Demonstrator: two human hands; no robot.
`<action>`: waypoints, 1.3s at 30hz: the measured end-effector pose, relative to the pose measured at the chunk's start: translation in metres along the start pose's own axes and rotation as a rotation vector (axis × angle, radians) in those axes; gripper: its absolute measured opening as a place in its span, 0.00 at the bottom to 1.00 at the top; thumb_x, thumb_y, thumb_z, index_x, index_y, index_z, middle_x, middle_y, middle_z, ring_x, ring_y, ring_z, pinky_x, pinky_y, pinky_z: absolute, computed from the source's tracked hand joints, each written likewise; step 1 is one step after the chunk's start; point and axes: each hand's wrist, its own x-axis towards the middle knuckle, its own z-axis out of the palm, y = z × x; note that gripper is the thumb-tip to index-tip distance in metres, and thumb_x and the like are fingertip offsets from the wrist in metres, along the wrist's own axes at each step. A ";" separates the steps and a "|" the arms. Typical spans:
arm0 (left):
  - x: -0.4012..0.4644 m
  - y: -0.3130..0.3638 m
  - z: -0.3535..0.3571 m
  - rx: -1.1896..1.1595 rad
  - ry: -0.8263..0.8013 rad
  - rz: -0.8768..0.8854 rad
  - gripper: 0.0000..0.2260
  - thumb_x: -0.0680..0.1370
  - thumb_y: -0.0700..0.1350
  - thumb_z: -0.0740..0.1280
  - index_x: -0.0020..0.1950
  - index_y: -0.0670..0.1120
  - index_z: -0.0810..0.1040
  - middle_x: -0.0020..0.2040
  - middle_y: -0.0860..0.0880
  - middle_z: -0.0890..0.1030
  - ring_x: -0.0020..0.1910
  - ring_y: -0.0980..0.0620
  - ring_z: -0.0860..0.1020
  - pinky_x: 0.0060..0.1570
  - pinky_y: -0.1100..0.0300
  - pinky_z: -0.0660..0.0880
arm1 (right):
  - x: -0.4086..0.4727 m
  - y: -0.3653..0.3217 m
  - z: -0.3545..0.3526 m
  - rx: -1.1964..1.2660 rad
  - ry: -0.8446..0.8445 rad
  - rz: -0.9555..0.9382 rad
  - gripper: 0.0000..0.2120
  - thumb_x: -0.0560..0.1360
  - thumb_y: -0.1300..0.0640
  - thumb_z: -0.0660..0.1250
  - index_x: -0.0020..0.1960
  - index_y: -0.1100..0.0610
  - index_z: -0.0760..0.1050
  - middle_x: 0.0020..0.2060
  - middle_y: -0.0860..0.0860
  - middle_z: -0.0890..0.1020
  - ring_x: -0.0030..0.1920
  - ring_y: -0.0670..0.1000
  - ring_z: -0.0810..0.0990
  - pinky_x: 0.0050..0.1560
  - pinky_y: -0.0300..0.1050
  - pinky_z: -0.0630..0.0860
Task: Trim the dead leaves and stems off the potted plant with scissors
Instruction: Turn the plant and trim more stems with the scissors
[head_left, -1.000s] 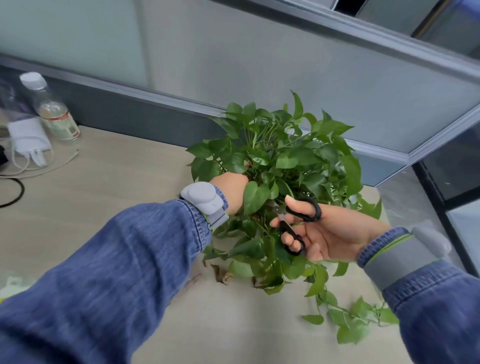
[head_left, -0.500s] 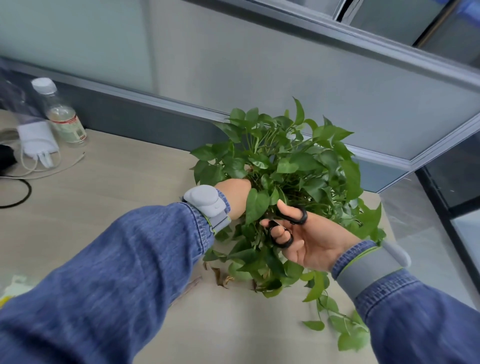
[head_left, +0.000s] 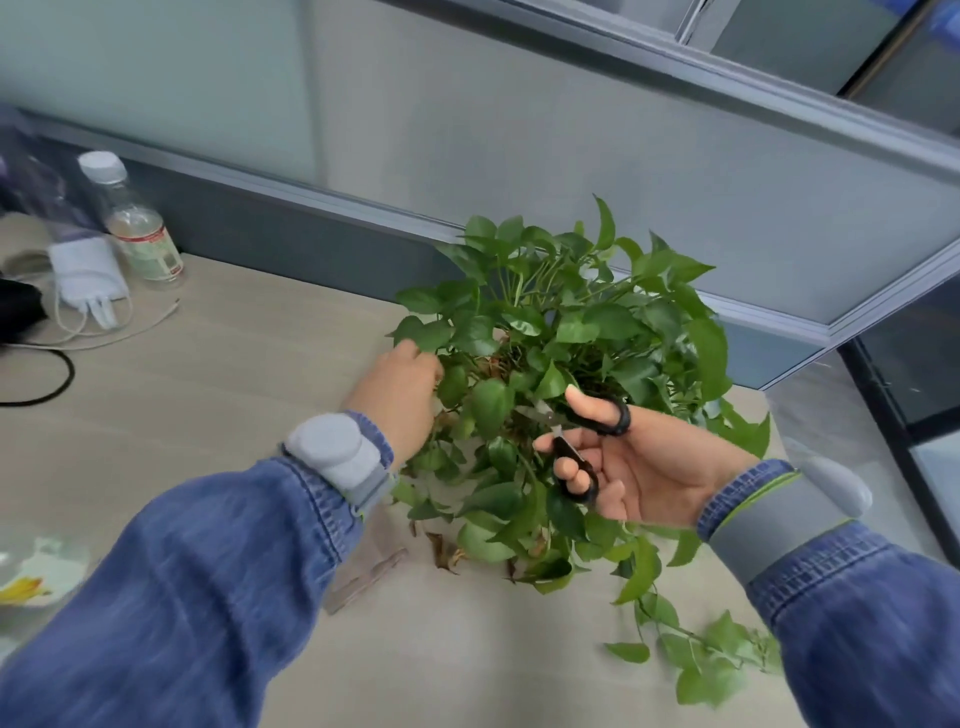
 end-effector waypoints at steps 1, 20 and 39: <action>-0.011 0.007 -0.005 -0.097 0.165 0.060 0.14 0.74 0.34 0.57 0.50 0.48 0.77 0.50 0.49 0.75 0.50 0.47 0.74 0.48 0.52 0.72 | -0.003 -0.002 -0.001 -0.024 -0.001 0.009 0.24 0.72 0.40 0.70 0.55 0.60 0.77 0.36 0.53 0.77 0.32 0.48 0.75 0.22 0.35 0.71; 0.000 0.046 0.039 -0.065 -0.151 0.135 0.13 0.71 0.61 0.69 0.47 0.55 0.74 0.51 0.53 0.73 0.54 0.49 0.73 0.54 0.52 0.68 | -0.025 0.002 -0.017 -0.470 0.077 0.033 0.29 0.69 0.38 0.71 0.58 0.60 0.75 0.36 0.55 0.79 0.33 0.50 0.76 0.23 0.36 0.70; -0.012 0.052 0.065 0.102 0.008 0.187 0.09 0.73 0.51 0.66 0.49 0.50 0.72 0.54 0.50 0.70 0.59 0.47 0.66 0.61 0.53 0.63 | -0.020 0.002 -0.033 -0.390 -0.022 0.054 0.25 0.74 0.39 0.68 0.60 0.59 0.73 0.37 0.54 0.78 0.33 0.49 0.76 0.24 0.34 0.70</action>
